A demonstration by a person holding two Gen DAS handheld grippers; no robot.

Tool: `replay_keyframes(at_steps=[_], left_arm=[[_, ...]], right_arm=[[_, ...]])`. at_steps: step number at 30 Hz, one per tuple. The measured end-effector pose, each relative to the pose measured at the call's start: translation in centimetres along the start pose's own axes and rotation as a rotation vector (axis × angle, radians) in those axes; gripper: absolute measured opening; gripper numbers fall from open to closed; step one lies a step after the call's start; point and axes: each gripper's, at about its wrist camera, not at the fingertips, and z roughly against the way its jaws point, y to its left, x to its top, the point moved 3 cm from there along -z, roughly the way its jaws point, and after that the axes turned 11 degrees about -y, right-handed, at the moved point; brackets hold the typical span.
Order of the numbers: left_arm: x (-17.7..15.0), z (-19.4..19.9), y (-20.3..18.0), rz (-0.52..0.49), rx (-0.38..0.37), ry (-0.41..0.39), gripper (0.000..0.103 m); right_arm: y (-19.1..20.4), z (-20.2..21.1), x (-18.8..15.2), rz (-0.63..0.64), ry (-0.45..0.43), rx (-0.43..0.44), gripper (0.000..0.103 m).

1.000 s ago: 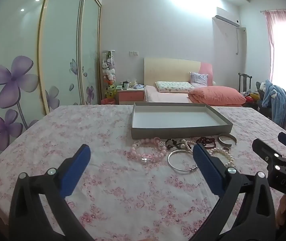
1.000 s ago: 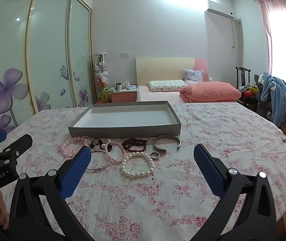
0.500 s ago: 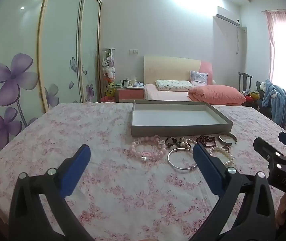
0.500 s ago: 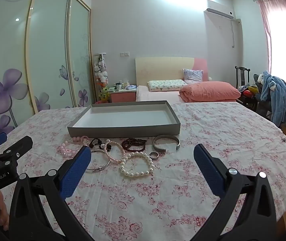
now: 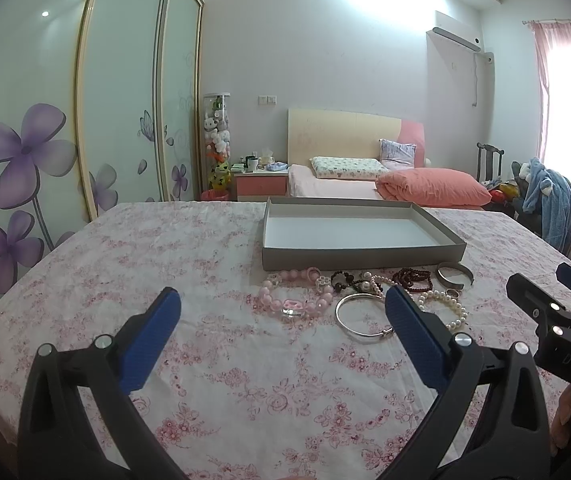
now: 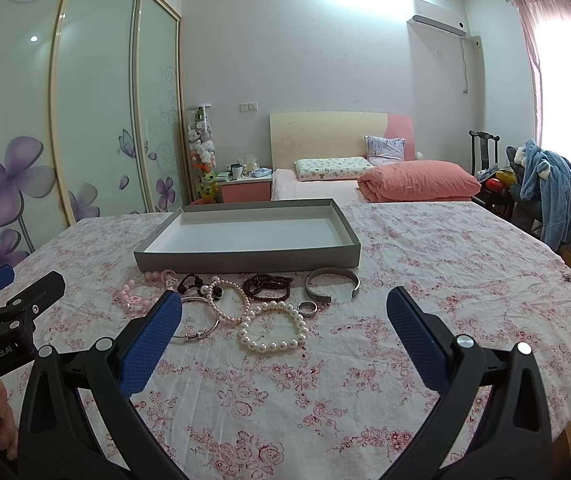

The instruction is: Organize jewelry

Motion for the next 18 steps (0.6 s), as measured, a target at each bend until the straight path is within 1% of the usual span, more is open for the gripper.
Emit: replay_keyframes(at_steps=[18], left_arm=[[-0.20,-0.13,0.13,0.005,-0.002,0.007,0.099]], right_arm=[[0.00,-0.13,-0.09,-0.002,0.005,0.000,0.101]])
